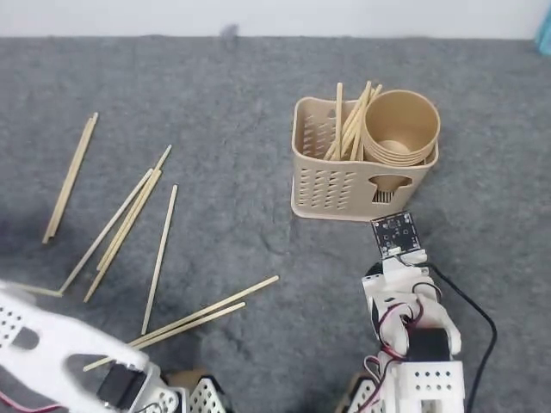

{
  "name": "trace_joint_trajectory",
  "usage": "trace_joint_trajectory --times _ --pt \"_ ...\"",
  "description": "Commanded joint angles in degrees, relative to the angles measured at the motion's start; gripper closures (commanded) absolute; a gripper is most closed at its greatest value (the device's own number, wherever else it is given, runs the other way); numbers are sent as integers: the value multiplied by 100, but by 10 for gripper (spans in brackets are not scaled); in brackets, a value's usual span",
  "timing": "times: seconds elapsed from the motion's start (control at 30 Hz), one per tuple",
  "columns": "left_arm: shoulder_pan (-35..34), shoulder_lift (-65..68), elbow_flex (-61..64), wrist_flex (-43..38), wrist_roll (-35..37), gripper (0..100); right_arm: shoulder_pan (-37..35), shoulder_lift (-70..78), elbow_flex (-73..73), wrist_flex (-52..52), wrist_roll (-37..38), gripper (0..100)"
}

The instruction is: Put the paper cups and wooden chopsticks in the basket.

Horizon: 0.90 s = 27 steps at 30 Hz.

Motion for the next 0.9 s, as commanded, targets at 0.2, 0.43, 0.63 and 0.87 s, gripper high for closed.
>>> trace_joint_trajectory --times 0.2,0.43,0.63,0.87 --pt "62 -941 -84 237 35 988 40 -84 26 -75 79 965" --pt "360 -1996 1578 229 -149 988 40 -84 26 -84 79 965" --pt "738 -3226 3301 211 -185 988 48 -84 26 -84 79 965" --pt "1292 -4229 4453 202 -167 988 66 -84 26 -75 79 965"
